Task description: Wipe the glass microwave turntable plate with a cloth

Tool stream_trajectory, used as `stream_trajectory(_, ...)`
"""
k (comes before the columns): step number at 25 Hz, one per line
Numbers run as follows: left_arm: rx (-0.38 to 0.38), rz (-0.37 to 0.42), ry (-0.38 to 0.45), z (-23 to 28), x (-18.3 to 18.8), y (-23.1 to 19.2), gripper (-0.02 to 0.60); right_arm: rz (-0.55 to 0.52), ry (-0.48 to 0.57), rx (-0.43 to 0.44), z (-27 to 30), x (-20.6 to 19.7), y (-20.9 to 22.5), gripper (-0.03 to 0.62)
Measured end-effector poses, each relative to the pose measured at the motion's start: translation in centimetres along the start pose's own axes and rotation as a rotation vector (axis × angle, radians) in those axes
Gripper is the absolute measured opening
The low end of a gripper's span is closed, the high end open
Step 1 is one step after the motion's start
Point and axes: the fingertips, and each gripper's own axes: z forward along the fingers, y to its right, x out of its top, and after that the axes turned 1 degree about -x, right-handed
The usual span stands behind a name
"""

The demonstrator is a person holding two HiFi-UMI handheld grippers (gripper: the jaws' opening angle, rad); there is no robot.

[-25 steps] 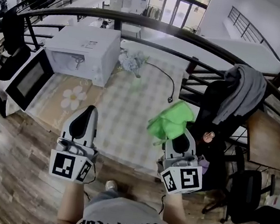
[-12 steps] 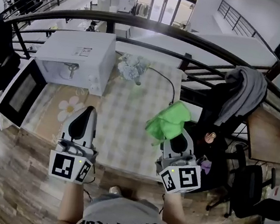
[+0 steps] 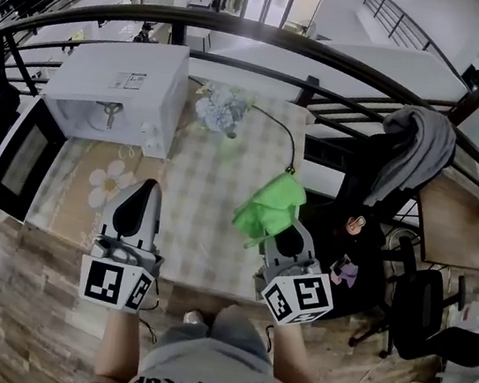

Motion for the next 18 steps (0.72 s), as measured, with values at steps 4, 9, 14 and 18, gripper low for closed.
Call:
stream_trajectory(4, -0.001, -0.015, -0.016, 0.4, -1.0, 0.0, 0.011, 0.024, -0.087, 0.01, 1.0, -3.5, 0.3, 0.064)
stream_trajectory(9, -0.006, -0.031, -0.024, 0.9, -2.0, 0.5, 0.011, 0.089, -0.22, 0.04, 2.3, -8.4, 0.6, 0.064)
stream_trajectory(14, -0.003, -0.033, -0.028, 1.3, -2.6, 0.8, 0.011, 0.094, -0.333, 0.075, 3.8, -12.1, 0.4, 0.064)
stream_trajectory(18, 0.003, -0.03, -0.035, 1.4, -3.1, 1.0, 0.011, 0.089, -0.417, 0.109, 4.8, -14.8, 0.2, 0.064)
